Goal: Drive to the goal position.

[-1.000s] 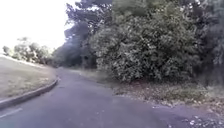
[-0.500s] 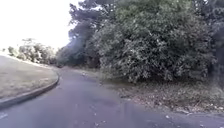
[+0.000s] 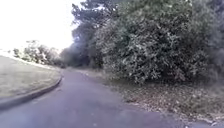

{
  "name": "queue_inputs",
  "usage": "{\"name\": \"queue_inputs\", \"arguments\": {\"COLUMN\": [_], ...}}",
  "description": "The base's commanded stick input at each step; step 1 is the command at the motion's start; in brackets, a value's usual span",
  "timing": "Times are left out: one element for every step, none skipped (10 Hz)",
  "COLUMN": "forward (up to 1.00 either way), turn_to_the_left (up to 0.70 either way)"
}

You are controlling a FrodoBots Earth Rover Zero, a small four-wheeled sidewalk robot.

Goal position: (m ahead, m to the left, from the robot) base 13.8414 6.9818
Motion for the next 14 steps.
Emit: {"name": "queue_inputs", "arguments": {"forward": [0.7,0.7,0.7,0.7,0.7,0.7,0.7,0.7,0.7,0.7,0.7,0.7,0.7,0.7], "turn_to_the_left": [0.14,0.14,0.14,0.14,0.14,0.14,0.14,0.14,0.14,0.14,0.14,0.14,0.14,0.14]}}
